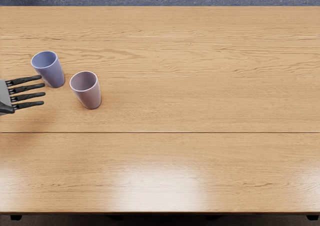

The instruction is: Pick up cup and place in cup with left hand

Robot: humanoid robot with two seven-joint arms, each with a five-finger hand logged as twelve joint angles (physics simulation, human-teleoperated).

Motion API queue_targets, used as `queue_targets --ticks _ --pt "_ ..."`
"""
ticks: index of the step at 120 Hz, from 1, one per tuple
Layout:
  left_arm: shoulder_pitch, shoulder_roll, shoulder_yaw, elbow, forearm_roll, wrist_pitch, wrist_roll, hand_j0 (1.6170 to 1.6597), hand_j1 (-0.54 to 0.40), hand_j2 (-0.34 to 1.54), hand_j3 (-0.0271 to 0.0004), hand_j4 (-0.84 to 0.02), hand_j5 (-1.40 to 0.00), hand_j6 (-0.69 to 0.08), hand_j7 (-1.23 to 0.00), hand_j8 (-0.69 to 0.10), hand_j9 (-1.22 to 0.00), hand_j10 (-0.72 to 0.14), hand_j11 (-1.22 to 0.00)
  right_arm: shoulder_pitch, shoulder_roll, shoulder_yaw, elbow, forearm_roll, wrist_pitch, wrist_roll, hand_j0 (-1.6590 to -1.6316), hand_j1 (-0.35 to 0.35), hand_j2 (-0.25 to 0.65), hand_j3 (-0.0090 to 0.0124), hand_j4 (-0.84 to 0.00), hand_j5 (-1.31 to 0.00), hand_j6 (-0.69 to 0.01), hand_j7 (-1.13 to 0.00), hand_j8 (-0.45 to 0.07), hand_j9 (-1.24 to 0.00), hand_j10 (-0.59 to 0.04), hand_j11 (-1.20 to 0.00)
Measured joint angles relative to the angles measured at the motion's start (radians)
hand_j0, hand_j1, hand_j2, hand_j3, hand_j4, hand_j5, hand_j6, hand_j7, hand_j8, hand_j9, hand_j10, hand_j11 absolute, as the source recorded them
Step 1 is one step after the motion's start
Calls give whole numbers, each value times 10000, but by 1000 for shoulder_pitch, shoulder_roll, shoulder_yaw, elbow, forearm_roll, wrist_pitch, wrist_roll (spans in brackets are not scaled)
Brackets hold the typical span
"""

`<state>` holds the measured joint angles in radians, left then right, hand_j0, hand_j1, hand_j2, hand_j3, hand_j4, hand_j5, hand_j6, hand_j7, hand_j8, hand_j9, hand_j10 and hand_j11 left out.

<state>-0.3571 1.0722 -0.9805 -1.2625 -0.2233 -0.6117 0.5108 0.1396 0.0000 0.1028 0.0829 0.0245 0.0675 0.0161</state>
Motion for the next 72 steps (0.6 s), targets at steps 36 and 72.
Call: queue_targets --ticks 36,72 --pt "-187 -11 1 -94 413 0 78 16581 3491 -1 0 16 2 19 2 18 1 14 2 -12 0 -6 0 -2 0 -1 -16581 -3491 0 0 -2 0 -3 0 -2 0 -1 0" --pt "-478 -157 4 -251 810 0 99 16580 3431 17 0 -77 -76 -82 -75 -79 -74 -72 -73 -30 0 -8 -1 -3 0 -1 -16581 -3491 0 0 -3 0 -4 0 -2 0 -1 0"
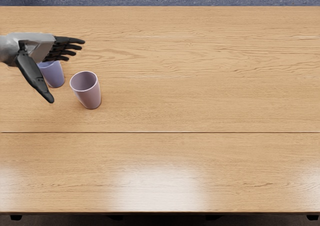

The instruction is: Pick up cup and place in cup with left hand

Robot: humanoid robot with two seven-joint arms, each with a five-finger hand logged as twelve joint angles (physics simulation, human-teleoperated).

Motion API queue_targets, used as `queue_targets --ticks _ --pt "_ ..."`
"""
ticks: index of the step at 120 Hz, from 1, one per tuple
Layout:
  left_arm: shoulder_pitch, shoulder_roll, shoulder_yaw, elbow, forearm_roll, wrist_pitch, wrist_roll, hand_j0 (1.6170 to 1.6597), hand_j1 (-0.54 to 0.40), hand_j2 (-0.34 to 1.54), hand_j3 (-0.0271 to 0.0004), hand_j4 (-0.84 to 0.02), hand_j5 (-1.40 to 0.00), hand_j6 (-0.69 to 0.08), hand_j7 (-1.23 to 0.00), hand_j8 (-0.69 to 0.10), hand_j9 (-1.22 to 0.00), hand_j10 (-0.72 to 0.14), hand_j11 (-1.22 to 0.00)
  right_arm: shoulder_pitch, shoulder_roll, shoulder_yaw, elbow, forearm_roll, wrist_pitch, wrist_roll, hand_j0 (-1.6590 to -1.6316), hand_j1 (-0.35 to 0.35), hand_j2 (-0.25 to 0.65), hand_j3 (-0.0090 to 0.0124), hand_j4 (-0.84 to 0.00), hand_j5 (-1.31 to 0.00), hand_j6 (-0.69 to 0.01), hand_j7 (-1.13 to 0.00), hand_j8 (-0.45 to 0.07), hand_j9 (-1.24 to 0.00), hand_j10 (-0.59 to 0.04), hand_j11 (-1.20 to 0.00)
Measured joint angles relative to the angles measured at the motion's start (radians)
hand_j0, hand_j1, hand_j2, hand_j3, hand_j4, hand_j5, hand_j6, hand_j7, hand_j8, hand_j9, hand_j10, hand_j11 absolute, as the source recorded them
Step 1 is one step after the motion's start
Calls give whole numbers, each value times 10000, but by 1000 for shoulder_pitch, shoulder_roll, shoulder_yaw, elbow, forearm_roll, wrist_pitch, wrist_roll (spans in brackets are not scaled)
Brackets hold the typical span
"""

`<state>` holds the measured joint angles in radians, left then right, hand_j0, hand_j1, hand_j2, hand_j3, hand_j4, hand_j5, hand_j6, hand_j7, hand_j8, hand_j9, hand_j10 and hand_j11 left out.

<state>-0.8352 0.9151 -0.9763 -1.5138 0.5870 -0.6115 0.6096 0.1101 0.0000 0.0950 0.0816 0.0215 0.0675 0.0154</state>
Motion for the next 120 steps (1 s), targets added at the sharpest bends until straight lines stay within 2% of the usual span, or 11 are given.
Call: queue_targets --ticks 6,14,31,39,49,67,85,120 --pt "-41 -39 2 -6 73 0 0 16581 3425 18 0 -74 -81 -78 -80 -76 -79 -71 -78 0 0 0 0 0 0 0 -16581 -3491 0 0 -4 -1 -5 0 -4 0 -2 0" --pt "-25 -137 6 -12 211 0 1 16581 3420 18 0 -78 -85 -82 -84 -80 -84 -75 -83 -1 0 0 0 0 0 0 -16581 -3491 0 0 -4 -1 -5 0 -4 0 -2 0" --pt "-26 -264 39 -18 531 25 1 16581 3415 21 0 -87 -92 -93 -91 -90 -90 -83 -89 -1 0 0 0 0 0 0 -16581 -3491 0 0 -4 -1 -6 0 -4 0 -3 0" --pt "-30 -274 85 -18 670 99 1 16581 3417 21 0 -86 -90 -93 -88 -90 -87 -82 -87 -1 0 0 0 0 0 0 -16581 -3491 0 0 -3 -1 -5 0 -3 0 -2 0" --pt "-21 -275 136 -17 760 163 1 16581 3424 22 0 -83 -84 -91 -83 -88 -82 -79 -81 -1 0 0 0 0 0 0 -16581 -3491 0 0 -4 -1 -6 0 -4 0 -3 0" --pt "-18 -341 185 32 809 243 1 16581 3457 20 0 -59 -50 -68 -49 -65 -47 -55 -47 -1 0 0 0 0 0 0 -16581 -3491 0 0 -5 -1 -6 0 -5 -1 -3 0" --pt "8 -360 210 53 807 310 1 16581 3479 19 0 -45 -29 -55 -28 -52 -26 -40 -25 -1 0 0 0 0 0 0 -16581 -3491 0 0 -5 -1 -7 0 -5 -1 -3 0" --pt "-13 -395 268 170 720 336 1 16581 3487 19 0 -39 -21 -49 -19 -46 -18 -34 -17 -1 0 0 0 0 0 0 -16581 -3491 0 0 -6 -1 -7 0 -5 -1 -3 0"
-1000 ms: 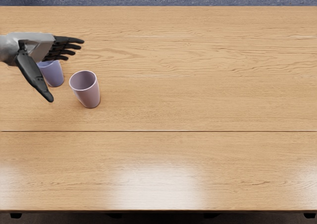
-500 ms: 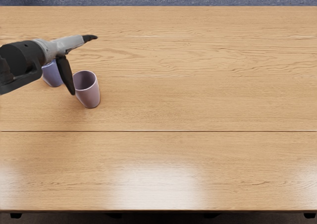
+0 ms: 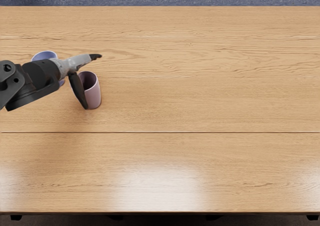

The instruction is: Pick up cup and place in cup with left hand

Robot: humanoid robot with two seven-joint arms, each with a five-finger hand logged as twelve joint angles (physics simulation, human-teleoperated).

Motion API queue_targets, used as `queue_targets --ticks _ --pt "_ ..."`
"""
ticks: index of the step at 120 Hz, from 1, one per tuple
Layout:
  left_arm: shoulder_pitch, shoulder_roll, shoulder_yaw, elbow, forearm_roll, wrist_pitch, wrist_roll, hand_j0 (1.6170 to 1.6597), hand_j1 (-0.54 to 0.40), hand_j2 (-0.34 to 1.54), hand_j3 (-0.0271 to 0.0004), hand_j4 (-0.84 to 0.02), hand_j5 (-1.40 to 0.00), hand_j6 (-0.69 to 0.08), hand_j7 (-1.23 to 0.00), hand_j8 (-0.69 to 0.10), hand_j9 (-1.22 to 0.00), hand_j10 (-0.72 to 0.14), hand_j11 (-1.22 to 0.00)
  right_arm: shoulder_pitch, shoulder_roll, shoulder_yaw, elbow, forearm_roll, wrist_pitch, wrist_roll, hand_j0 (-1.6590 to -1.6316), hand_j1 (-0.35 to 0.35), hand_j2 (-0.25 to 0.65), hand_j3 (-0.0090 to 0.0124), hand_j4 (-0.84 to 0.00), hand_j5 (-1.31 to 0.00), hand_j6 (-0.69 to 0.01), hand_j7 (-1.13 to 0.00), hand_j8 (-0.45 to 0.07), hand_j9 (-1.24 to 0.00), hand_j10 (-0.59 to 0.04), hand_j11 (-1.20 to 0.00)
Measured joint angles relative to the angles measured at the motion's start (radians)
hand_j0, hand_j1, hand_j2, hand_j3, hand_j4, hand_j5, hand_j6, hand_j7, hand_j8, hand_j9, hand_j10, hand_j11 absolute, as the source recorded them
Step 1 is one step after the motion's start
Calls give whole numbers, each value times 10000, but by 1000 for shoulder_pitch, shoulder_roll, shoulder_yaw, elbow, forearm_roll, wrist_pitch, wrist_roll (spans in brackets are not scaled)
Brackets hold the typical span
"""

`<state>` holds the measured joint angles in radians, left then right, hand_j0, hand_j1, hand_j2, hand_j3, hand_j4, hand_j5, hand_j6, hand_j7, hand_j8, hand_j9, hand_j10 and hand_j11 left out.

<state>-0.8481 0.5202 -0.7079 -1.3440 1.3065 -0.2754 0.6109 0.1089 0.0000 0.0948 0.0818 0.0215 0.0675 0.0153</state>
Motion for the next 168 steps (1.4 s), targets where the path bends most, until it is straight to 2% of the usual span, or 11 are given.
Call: queue_targets --ticks 13,32,40,57,62,81,118,148,155,168 --pt "-24 0 23 23 -1 2 0 16581 3222 63 0 -259 -307 -269 -306 -266 -304 -255 -303 0 0 0 0 0 0 0 -16581 -3491 0 0 -6 -1 -7 0 -5 -1 -4 0" --pt "-62 -4 58 47 -1 3 0 16581 2076 265 0 -1223 -1561 -1234 -1559 -1230 -1558 -1218 -1557 0 0 0 0 0 0 0 -16581 -3491 0 0 -6 -1 -8 0 -6 -1 -4 0" --pt "-69 -5 77 58 -2 5 0 16584 943 698 0 -1510 -1888 -1516 -1891 -1506 -1895 -1486 -1901 0 0 0 0 0 0 0 -16581 -3491 0 0 -6 -1 -8 0 -5 -1 -4 0" --pt "-78 -11 104 67 -1 6 0 16582 267 771 0 -1965 -2423 -1973 -2423 -1963 -2427 -1937 -2433 0 0 0 0 0 0 0 -16581 -3491 -1 0 -6 -1 -8 0 -6 -1 -5 0" --pt "-80 -12 110 68 -1 6 0 16583 -75 1331 0 -2087 -2568 -2096 -2563 -2092 -2563 -2072 -2566 0 0 0 0 0 0 0 -16581 -3491 -1 0 -6 -1 -8 0 -6 -1 -5 0" --pt "-80 -11 122 70 -2 4 0 16580 120 1146 0 -2463 -3066 -2470 -3064 -2460 -3070 -2443 -3072 0 0 0 0 0 0 0 -16581 -3491 -1 0 -6 -1 -8 0 -6 -1 -5 0" --pt "-100 -11 144 70 -8 2 0 16576 -399 835 0 -3410 -4168 -3136 -4183 -3350 -4250 -3342 -4247 0 0 0 0 0 0 0 -16581 -3491 0 0 -5 -1 -7 0 -6 0 -5 0" --pt "-106 -11 146 69 -16 -5 0 16558 18 333 0 -3929 -5005 -3849 -5013 -3911 -5060 -3877 -5062 0 0 0 0 0 0 0 -16581 -3491 0 0 -6 -1 -8 0 -6 -1 -4 0" --pt "-111 -11 147 69 -20 -8 0 16552 3 272 0 -4058 -5249 -4030 -5267 -3781 -5303 -4008 -5304 0 0 0 0 0 0 0 -16581 -3491 0 0 -6 -1 -8 0 -6 -1 -4 0" --pt "-136 -9 147 69 -25 -10 0 16552 -387 519 0 -4180 -5597 -3656 -5621 -3334 -5595 -4160 -5598 0 0 0 0 0 0 0 -16581 -3491 0 0 -6 -1 -7 0 -6 -1 -4 0"
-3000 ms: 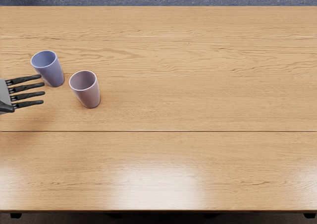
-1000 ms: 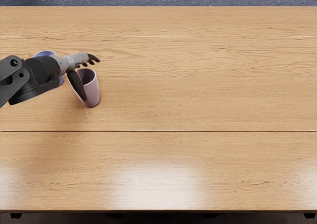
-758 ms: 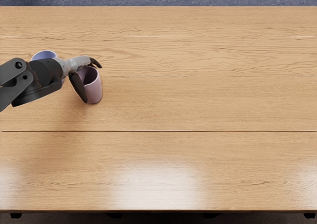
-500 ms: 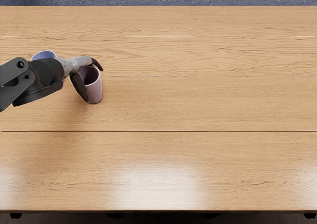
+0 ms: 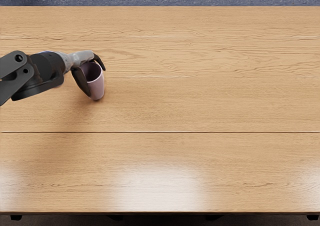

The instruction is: Pick up cup and place in cup with left hand

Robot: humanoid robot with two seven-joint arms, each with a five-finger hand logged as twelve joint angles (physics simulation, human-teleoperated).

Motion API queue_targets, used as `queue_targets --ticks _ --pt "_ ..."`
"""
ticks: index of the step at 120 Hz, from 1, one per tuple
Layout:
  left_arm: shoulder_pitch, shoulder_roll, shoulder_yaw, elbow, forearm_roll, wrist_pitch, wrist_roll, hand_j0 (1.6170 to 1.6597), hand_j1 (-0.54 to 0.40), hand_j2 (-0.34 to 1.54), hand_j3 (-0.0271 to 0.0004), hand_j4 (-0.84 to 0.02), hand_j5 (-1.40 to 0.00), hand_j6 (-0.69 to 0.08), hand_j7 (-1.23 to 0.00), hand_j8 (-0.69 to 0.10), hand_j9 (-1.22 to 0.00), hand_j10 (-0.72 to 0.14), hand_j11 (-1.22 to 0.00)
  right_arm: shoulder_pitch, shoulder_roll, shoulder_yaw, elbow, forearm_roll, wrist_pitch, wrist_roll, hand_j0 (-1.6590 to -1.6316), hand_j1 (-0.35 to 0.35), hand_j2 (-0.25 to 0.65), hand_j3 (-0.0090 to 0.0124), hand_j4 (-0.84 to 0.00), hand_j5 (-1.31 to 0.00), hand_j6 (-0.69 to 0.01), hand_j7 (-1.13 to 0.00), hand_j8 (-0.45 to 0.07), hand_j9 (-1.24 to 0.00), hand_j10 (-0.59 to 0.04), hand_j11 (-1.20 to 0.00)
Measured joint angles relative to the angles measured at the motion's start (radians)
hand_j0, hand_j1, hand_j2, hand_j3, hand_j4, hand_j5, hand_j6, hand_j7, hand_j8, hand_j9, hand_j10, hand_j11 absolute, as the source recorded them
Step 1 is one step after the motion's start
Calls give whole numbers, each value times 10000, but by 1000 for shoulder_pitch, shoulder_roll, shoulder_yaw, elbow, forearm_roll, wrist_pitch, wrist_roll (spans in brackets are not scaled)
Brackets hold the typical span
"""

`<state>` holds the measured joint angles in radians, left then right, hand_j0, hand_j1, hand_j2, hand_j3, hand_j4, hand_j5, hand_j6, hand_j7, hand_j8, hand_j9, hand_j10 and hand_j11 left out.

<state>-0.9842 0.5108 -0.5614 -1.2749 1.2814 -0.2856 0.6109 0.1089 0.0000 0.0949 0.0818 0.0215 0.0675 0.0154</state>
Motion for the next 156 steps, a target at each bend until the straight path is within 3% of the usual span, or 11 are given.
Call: queue_targets --ticks 23,49,77,117,156 --pt "-67 18 0 0 -3 -32 0 16548 -571 745 0 -4284 -5888 -3309 -5925 -2989 -5870 -4268 -5879 0 0 0 0 0 0 0 -16581 -3491 0 0 -6 -1 -7 0 -6 -1 -4 0" --pt "-116 45 -1 0 -14 -143 0 16542 -583 636 0 -4307 -6030 -3258 -6068 -2767 -5993 -4223 -6045 -1 0 0 0 0 0 0 -16581 -3491 -1 0 -5 -1 -7 0 -5 -1 -4 0" --pt "-194 101 -1 1 -86 -214 0 16540 -640 667 0 -4362 -6027 -3235 -6041 -2969 -6021 -4204 -6076 -4 0 0 0 -1 0 0 -16581 -3491 0 0 -6 -1 -8 0 -5 -1 -4 0" --pt "-232 171 -3 3 -114 -227 0 16540 -621 663 0 -4453 -5948 -3289 -6020 -3018 -6012 -4220 -6095 -5 0 0 1 -1 0 0 -16581 -3491 0 0 -5 -1 -7 0 -5 -1 -3 0" --pt "-254 183 -3 61 -130 -234 0 16540 -658 803 0 -4451 -5960 -3278 -6039 -2886 -6060 -4173 -6116 -5 0 0 1 -2 0 0 -16581 -3491 0 0 -4 -1 -6 0 -4 0 -3 0"
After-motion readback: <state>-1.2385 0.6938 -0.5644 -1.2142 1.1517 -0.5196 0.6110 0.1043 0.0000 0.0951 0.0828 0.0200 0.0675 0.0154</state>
